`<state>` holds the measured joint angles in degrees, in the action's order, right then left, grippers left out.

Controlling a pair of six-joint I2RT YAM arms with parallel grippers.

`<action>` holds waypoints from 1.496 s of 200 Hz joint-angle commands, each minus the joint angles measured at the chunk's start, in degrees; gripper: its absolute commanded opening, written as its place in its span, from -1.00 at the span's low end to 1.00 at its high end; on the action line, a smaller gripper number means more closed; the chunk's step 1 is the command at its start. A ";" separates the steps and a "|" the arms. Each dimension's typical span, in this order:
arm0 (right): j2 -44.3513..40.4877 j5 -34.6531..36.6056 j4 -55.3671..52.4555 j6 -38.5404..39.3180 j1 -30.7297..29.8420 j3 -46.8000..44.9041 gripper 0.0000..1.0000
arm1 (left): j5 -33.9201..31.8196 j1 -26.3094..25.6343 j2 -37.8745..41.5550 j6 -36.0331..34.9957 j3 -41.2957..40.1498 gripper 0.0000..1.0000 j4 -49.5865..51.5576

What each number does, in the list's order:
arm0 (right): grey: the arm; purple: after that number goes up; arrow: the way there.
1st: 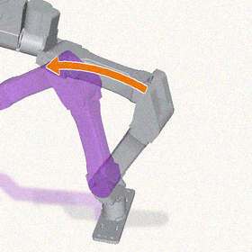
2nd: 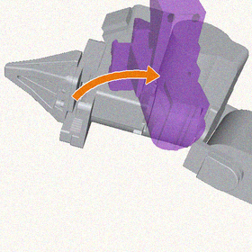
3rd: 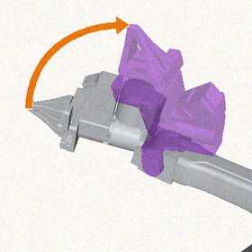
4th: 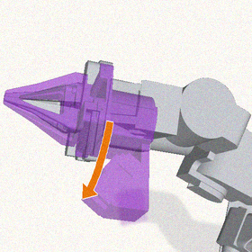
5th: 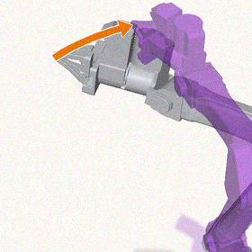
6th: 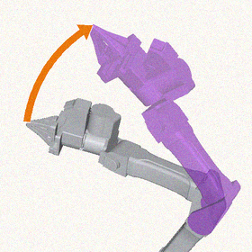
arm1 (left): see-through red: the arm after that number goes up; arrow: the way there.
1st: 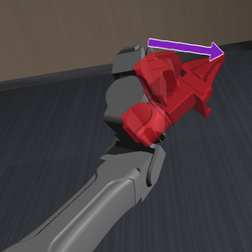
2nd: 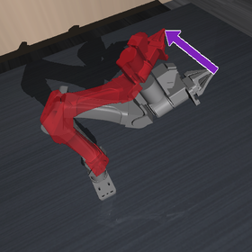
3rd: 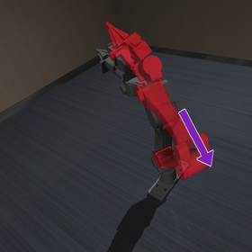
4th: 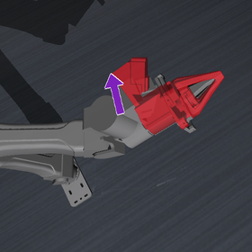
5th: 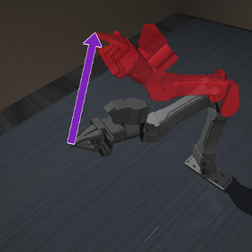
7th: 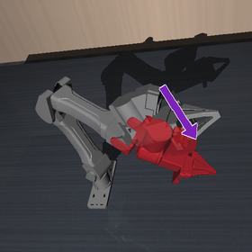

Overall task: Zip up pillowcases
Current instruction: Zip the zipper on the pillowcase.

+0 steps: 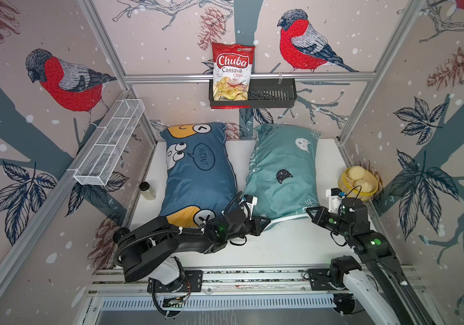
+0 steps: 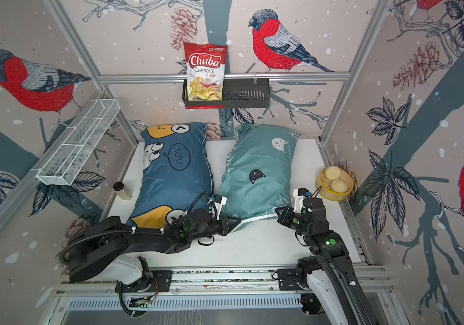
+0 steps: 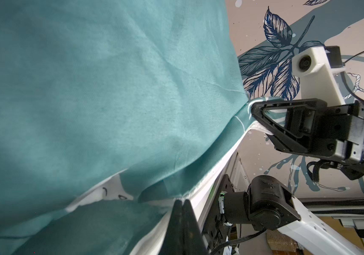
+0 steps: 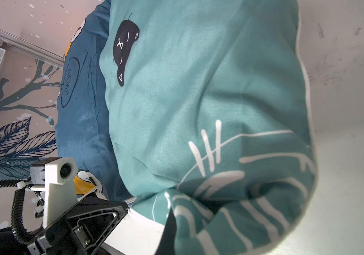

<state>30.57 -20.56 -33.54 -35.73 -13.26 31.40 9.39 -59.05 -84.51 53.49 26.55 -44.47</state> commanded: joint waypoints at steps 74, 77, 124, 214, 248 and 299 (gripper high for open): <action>3.36 9.03 -0.73 4.47 1.64 6.36 -1.00 | -4.03 0.07 2.68 -2.07 -2.50 -1.00 6.70; 3.45 9.07 -0.74 4.56 1.65 6.53 -1.00 | -4.08 0.07 2.61 -2.08 -2.55 -1.00 6.63; 5.15 10.60 -1.27 6.40 2.75 9.50 -1.00 | -5.25 0.07 2.67 -2.24 -3.31 -1.00 8.15; 6.52 19.58 -1.62 10.97 4.29 11.67 -1.00 | -7.45 0.07 5.15 -2.73 -4.53 -1.00 12.71; 6.52 21.85 -1.38 11.77 4.87 12.02 -1.00 | -8.12 0.07 4.80 -2.61 -4.10 -1.00 15.67; 6.79 21.30 -0.39 12.47 6.91 12.81 -1.00 | -9.72 0.07 5.79 -2.92 -4.62 -1.00 18.57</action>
<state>37.45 -1.85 -37.80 -24.29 -7.09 43.13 2.35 -59.05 -79.40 51.07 22.20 -30.22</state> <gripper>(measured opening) 0.059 0.049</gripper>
